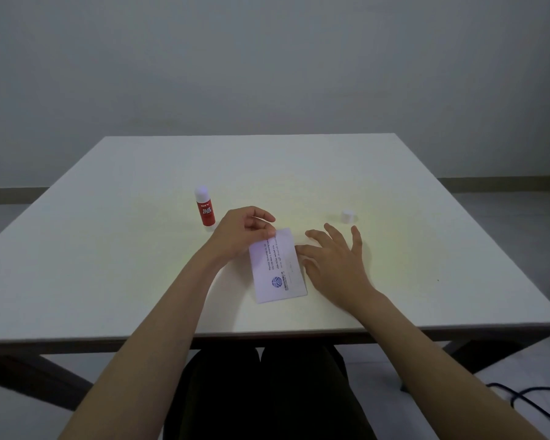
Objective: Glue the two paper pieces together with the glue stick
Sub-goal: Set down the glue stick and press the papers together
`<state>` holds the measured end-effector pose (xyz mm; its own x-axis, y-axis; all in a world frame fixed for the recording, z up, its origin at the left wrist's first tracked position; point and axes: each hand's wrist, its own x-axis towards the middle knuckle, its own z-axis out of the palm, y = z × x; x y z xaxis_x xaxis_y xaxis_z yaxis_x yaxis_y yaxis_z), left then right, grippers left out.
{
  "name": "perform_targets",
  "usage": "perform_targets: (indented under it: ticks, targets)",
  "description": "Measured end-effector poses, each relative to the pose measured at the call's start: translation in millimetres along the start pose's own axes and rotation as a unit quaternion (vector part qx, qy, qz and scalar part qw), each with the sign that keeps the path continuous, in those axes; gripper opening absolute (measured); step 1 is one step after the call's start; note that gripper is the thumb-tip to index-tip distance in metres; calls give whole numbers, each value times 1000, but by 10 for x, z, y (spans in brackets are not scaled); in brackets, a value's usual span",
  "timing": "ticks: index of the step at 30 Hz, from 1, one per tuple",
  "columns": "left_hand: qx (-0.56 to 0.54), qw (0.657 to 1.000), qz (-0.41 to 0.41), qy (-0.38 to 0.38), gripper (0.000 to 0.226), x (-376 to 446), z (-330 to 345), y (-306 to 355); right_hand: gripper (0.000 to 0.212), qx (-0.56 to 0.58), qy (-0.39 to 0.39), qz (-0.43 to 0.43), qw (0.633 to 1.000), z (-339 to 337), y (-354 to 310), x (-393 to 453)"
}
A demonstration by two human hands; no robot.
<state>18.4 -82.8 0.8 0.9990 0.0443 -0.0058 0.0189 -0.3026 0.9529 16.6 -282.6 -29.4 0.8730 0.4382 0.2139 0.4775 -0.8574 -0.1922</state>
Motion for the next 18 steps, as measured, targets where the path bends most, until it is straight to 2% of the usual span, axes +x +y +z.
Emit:
perform_targets:
  ticks: [18]
  targets:
    - [48,999,16,-11,24,12,48,-83,34,8,-2,0,1000,34,-5,4]
